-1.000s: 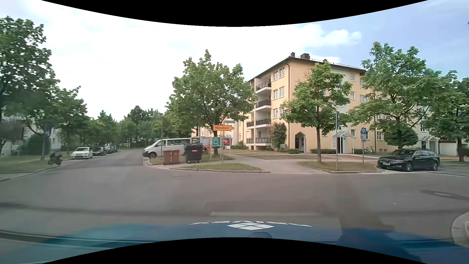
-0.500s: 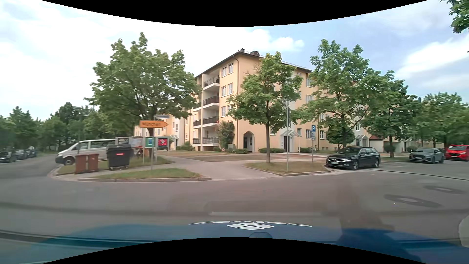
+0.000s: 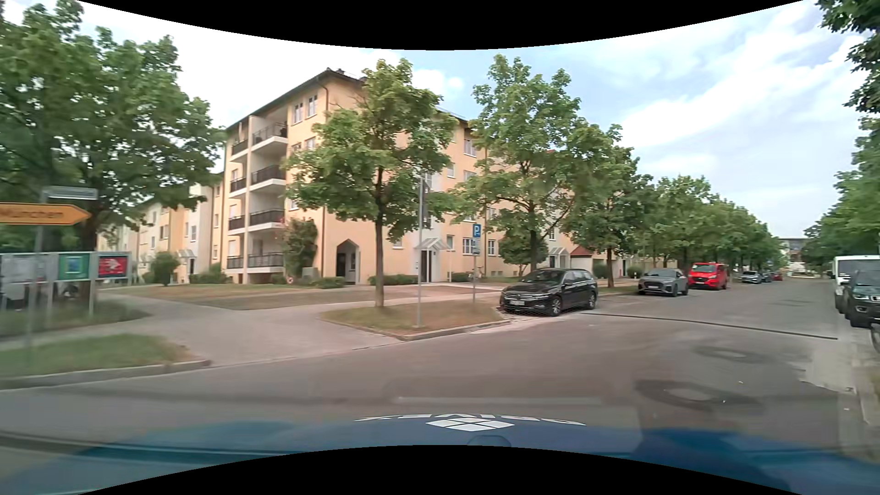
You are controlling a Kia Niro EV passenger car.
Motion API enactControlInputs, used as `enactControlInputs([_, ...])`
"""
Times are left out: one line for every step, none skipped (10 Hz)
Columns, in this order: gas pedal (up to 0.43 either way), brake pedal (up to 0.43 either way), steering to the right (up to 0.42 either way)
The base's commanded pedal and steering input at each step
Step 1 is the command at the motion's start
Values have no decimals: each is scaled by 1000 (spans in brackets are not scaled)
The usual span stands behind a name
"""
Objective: Follow the waypoints while adhering to traffic rules and regulations
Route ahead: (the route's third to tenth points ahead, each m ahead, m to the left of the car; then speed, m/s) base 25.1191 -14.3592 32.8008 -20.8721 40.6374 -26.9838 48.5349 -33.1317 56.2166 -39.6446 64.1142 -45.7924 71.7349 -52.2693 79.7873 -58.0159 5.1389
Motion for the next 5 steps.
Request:
enactControlInputs([118,0,439])
enactControlInputs([118,0,426])
enactControlInputs([130,0,407])
enactControlInputs([150,0,391])
enactControlInputs([150,0,370])
